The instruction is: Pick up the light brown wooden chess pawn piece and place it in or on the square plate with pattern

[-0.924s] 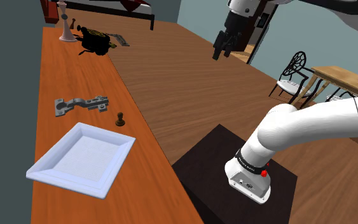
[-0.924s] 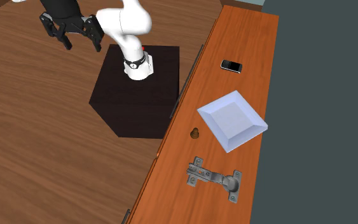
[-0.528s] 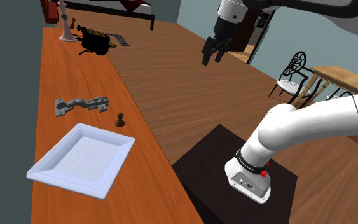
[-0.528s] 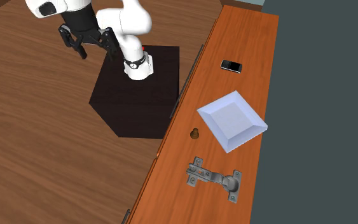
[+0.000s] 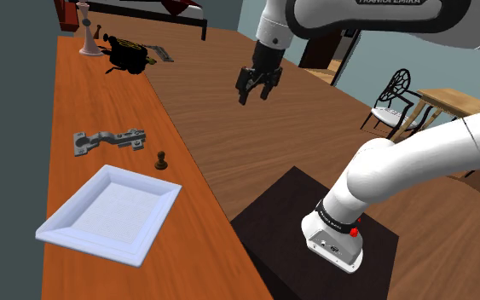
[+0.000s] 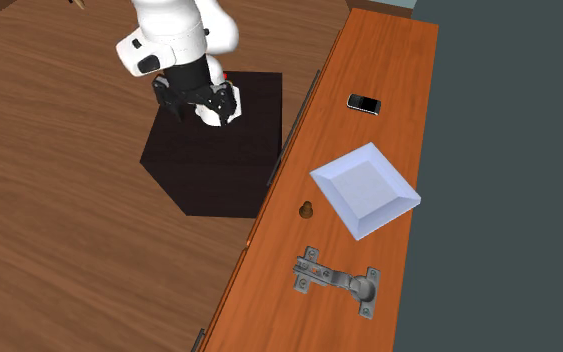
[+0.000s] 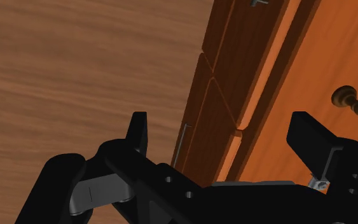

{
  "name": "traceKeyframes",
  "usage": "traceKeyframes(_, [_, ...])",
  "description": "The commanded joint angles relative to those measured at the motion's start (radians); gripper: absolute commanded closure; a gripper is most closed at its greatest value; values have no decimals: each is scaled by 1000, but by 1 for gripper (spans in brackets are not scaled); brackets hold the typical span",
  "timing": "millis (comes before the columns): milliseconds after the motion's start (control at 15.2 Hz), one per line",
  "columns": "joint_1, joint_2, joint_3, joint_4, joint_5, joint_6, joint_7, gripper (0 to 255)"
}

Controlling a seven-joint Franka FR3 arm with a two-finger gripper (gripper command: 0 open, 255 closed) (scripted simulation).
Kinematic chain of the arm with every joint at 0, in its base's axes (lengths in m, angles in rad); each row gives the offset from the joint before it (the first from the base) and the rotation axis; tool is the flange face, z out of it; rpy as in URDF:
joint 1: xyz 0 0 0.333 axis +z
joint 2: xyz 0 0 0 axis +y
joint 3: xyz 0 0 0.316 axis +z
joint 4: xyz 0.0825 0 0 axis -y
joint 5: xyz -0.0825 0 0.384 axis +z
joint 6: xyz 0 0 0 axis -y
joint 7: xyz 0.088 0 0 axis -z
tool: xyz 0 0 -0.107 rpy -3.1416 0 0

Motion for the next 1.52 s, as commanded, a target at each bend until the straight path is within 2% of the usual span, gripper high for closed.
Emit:
traceKeyframes(0, [7, 39, 40, -2, 15, 43, 54, 0])
traceKeyframes(330, [15, 176, 139, 37, 25, 146, 190, 0])
traceKeyframes(660, [12, 342, 234, 111, -8, 236, 338, 0])
traceKeyframes(1056, [18, 576, 323, 246, -123, 312, 543, 0])
traceKeyframes(1320, [54, 748, 346, 366, -232, 331, 685, 0])
traceKeyframes(1452, [66, 783, 342, 383, -255, 343, 710, 0])
